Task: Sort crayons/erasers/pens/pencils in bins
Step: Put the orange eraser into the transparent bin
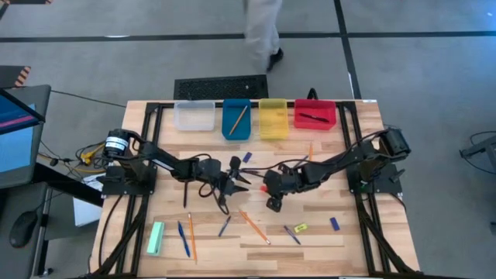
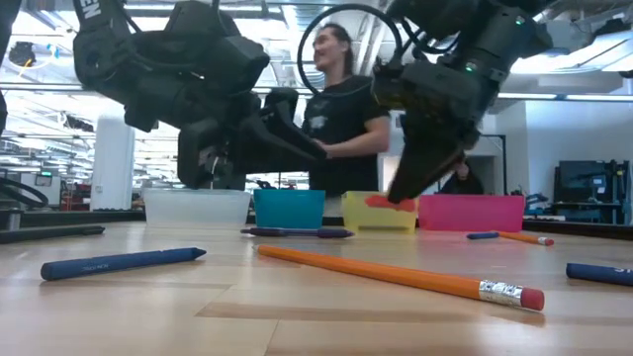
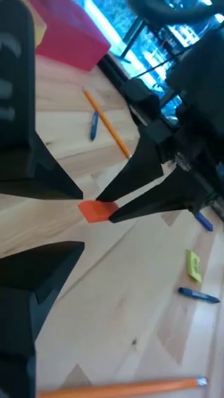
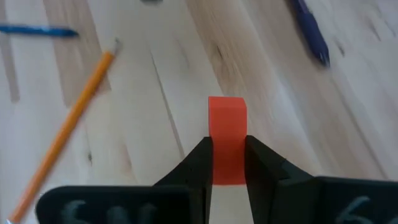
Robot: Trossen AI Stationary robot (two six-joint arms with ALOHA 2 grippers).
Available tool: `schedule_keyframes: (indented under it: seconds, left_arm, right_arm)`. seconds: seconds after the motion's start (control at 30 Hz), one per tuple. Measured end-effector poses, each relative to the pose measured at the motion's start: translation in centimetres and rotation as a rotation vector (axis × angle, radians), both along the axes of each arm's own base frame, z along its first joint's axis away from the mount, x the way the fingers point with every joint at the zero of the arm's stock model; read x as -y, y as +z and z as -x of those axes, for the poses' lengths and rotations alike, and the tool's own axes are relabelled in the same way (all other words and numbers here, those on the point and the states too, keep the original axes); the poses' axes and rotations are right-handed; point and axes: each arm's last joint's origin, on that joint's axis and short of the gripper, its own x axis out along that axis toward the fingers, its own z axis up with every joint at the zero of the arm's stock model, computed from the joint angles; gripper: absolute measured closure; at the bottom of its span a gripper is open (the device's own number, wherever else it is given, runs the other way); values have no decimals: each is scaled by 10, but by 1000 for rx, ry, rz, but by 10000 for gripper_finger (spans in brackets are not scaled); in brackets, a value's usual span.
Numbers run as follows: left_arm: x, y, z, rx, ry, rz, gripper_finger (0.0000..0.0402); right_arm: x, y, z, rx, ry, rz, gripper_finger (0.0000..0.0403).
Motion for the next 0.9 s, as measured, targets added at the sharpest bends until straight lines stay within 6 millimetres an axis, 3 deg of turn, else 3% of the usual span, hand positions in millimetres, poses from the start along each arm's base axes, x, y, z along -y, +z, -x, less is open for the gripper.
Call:
schedule_keyframes:
  seconds: [0.73,0.9]
  left_arm:
    - [9,2,-1,37,-32,-151,286]
    - [12,2,-1,44,-54,-186,320]
  right_arm:
    - [8,20,-24,293,125,-12,322]
    - [9,20,-24,294,129,-14,321]
